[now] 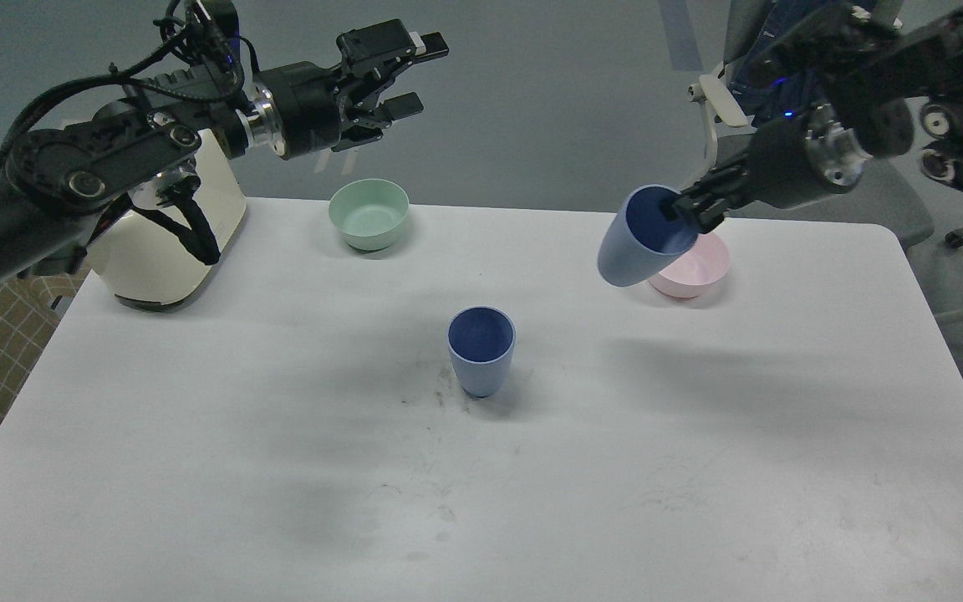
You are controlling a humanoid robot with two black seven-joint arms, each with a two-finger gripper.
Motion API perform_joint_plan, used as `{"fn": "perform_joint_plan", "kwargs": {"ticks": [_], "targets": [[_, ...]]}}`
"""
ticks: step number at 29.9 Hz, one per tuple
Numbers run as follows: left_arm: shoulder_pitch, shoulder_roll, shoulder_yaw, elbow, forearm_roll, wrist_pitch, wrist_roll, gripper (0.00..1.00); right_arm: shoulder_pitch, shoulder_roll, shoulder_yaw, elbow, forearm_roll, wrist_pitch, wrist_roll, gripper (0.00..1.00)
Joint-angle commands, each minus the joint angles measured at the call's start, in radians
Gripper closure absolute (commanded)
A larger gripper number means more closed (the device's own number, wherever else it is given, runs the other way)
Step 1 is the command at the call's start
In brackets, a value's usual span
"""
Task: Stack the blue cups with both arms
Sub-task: 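Lift the blue cup with the right gripper toward the centered cup, then lower the held cup into the centered blue cup and release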
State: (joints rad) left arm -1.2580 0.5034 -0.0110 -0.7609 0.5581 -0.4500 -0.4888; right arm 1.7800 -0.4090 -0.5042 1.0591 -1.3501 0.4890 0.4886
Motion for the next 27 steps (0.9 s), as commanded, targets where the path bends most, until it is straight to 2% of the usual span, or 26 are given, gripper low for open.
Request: {"fn": "perform_joint_plan", "kwargs": {"ticks": [1, 13, 27], "targets": [[0.000, 0.009, -0.001, 0.002, 0.000, -0.001, 0.000, 0.03, 0.041, 0.120, -0.031, -0.008, 0.064, 0.000, 0.000, 1.00], [0.000, 0.014, -0.001, 0.000, 0.000, -0.003, 0.000, 0.03, 0.076, 0.317, -0.105, -0.079, 0.126, 0.000, 0.000, 1.00], [0.000, 0.029, -0.003, -0.002, -0.001, -0.003, 0.000, 0.03, 0.061, 0.386, -0.123, -0.122, 0.163, 0.000, 0.000, 1.00]]}}
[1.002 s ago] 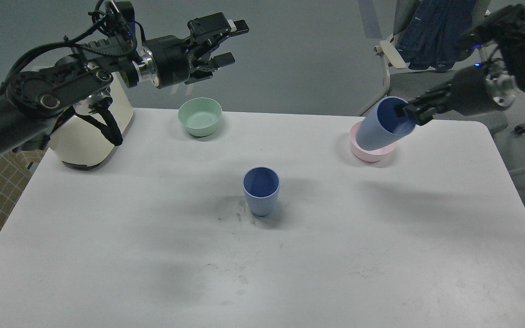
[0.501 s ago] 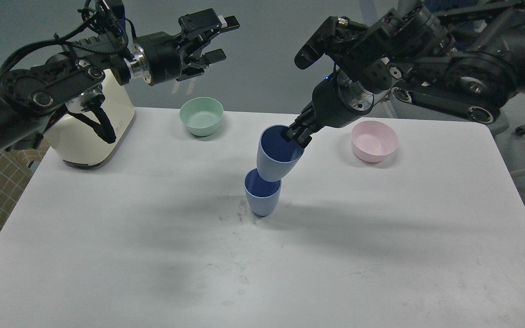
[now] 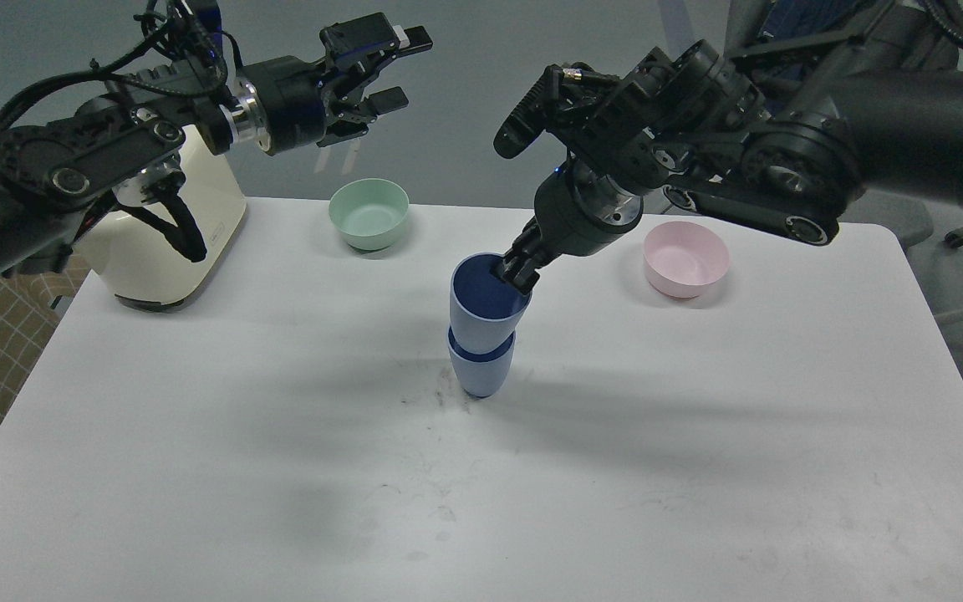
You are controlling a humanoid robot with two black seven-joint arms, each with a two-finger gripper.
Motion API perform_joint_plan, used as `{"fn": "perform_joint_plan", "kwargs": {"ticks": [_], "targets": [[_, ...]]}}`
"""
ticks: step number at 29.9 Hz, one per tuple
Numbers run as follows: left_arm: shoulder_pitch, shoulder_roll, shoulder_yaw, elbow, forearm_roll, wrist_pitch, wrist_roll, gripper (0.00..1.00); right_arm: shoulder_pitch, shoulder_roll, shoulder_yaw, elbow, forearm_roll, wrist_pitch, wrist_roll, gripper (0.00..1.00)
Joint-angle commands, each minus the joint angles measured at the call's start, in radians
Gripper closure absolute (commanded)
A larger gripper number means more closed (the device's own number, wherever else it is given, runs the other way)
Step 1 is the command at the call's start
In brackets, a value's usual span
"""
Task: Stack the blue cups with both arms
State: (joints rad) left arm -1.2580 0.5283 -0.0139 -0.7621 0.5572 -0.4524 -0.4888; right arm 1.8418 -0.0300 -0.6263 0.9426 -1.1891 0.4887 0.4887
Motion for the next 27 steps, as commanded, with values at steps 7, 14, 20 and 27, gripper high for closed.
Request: {"fn": "perform_joint_plan", "kwargs": {"ticks": [7, 14, 20, 27], "targets": [[0.000, 0.007, 0.000, 0.000, 0.000, 0.000, 0.000, 0.03, 0.001, 0.010, -0.027, -0.005, 0.002, 0.000, 0.000, 0.91], [0.000, 0.007, 0.000, 0.000, 0.000, 0.000, 0.000, 0.03, 0.001, 0.005, -0.035, -0.005, 0.006, 0.000, 0.000, 0.62], [0.000, 0.007, 0.000, 0.000, 0.000, 0.000, 0.000, 0.03, 0.010, 0.001, -0.033, -0.007, 0.074, 0.000, 0.000, 0.24], [0.000, 0.007, 0.000, 0.003, 0.000, 0.003, 0.000, 0.03, 0.082, -0.106, -0.007, -0.011, 0.227, 0.000, 0.000, 0.06]]}}
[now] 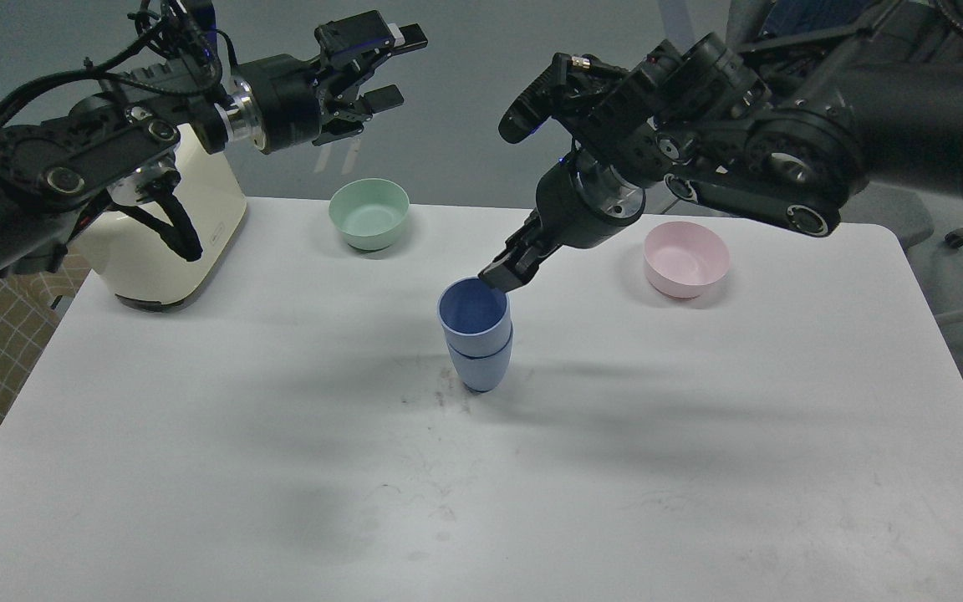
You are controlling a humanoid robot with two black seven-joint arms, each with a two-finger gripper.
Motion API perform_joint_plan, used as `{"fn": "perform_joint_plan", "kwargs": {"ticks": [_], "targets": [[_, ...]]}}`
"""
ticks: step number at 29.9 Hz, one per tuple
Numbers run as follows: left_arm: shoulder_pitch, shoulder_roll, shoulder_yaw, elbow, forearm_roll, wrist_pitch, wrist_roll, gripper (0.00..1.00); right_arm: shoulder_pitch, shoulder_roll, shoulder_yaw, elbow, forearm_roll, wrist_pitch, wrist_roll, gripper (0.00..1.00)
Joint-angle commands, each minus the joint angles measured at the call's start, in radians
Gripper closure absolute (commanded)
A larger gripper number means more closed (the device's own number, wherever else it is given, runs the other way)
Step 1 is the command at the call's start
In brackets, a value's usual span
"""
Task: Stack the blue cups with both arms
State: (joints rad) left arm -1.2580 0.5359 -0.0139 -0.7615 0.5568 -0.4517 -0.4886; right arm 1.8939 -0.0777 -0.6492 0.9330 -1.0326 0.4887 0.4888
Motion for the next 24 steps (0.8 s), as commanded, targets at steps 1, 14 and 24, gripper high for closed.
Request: {"fn": "perform_joint_plan", "kwargs": {"ticks": [1, 14, 24], "targets": [[0.000, -0.001, 0.000, 0.004, 0.000, 0.002, 0.000, 0.03, 0.034, -0.079, 0.023, -0.003, 0.088, 0.000, 0.000, 0.05], [0.140, -0.048, -0.188, 0.157, -0.118, 0.015, 0.000, 0.02, -0.344, -0.378, 0.463, -0.154, 0.445, -0.165, 0.000, 0.00], [0.235, -0.204, -0.342, 0.368, -0.141, -0.037, 0.000, 0.02, -0.742, -0.236, 0.998, -0.314, 0.556, -0.220, 0.000, 0.00]]}}
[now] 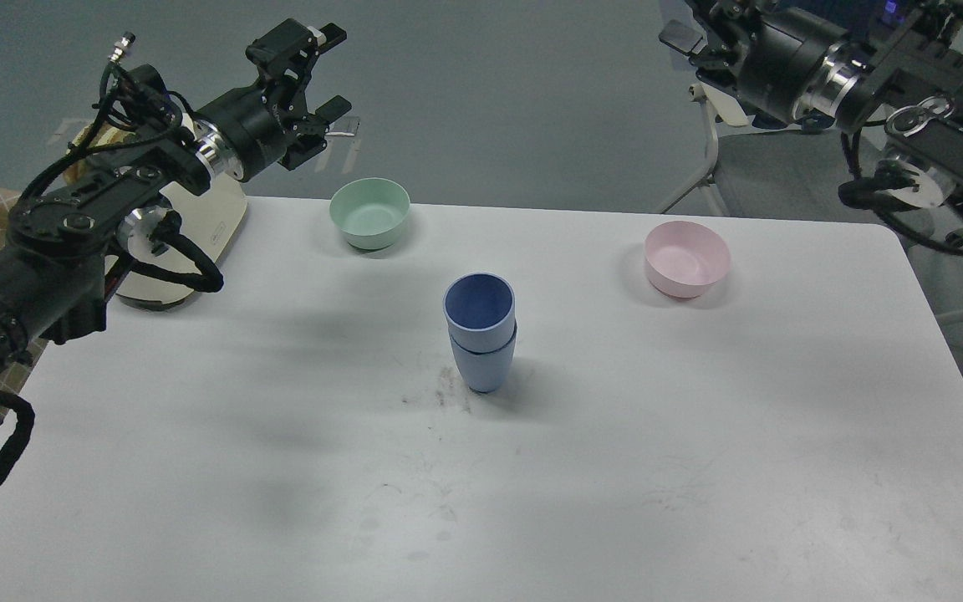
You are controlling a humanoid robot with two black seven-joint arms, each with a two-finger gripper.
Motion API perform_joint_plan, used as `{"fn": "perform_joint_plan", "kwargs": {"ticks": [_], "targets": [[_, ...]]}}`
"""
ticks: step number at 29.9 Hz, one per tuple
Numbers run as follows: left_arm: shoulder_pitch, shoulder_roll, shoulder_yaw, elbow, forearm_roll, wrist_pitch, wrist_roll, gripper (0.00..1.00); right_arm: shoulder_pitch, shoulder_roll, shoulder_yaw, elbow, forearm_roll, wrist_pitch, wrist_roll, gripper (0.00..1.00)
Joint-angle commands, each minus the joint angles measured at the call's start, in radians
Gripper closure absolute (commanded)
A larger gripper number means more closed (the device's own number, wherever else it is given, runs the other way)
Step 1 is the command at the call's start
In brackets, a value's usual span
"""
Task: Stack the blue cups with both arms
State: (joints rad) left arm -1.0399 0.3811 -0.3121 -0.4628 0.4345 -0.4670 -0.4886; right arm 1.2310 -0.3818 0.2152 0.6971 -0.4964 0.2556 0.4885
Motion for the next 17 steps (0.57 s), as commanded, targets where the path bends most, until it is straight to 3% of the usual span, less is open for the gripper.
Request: {"fn": "perform_joint_plan", "kwargs": {"ticks": [1, 7, 17], "targets": [[0.027, -0.073, -0.065, 0.097, -0.037, -0.022, 0.000, 0.02, -0.105, 0.095, 0.194, -0.106, 0.028, 0.027, 0.000, 0.00], [0.069, -0.142, -0.113, 0.185, -0.069, -0.022, 0.000, 0.02, -0.237, 0.234, 0.374, -0.178, 0.044, 0.039, 0.000, 0.00], [0.118, -0.174, -0.159, 0.188, -0.073, -0.022, 0.000, 0.02, -0.300, 0.290, 0.405, -0.174, 0.044, 0.031, 0.000, 0.00]]}}
